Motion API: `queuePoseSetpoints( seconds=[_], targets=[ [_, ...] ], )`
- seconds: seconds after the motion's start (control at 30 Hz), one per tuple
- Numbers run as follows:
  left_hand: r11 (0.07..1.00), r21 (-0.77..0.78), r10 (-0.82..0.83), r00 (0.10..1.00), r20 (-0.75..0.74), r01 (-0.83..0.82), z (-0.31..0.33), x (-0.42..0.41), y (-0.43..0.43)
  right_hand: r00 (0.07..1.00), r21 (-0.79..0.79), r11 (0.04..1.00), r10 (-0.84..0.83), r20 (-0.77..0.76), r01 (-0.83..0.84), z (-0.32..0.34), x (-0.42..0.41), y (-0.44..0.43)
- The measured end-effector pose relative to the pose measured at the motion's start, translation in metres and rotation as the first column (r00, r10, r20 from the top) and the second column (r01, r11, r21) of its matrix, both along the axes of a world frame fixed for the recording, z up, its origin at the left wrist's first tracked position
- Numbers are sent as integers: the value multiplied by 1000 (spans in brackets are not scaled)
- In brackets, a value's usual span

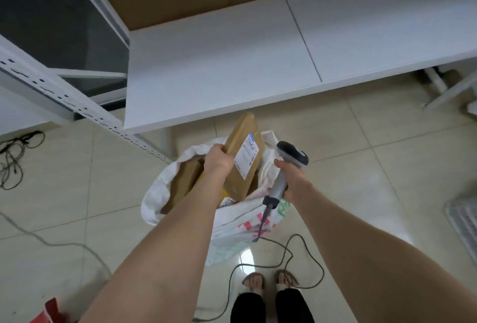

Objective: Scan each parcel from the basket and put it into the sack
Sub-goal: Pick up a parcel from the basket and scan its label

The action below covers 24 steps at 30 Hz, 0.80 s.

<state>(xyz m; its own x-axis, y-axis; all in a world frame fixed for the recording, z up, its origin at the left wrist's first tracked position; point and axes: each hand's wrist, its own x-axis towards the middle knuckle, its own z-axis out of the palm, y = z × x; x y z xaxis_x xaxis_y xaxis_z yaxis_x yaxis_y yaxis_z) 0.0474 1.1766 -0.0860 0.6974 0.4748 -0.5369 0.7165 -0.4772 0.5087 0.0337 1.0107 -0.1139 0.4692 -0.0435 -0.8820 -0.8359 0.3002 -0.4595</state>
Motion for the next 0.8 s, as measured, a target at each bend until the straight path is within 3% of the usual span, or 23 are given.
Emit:
queuePoseSetpoints(
  seconds=[0.3, 0.4, 0.5, 0.67, 0.8],
  targets=[
    [936, 248, -219, 965, -146, 250, -121, 42, -7, 995, 28, 996, -85, -58, 87, -134, 2, -3],
    [836, 345, -352, 899, -262, 428, -155, 50, -13, 992, 85, 992, -86, -92, 94, -171, -4, 3],
    [739, 329, -465, 799, -382, 588, -174, 53, -14, 988, 93, 987, -121, -100, 130, -203, -13, 11],
    [722, 201, -581, 738, -345, 662, -170, 48, -13, 989, 94, 987, -124, -82, 132, -229, -20, 15],
    [656, 358, -613, 746, -260, 664, -171, 35, -15, 976, 31, 975, -220, -11, 220, -203, -27, -7]
  ],
)
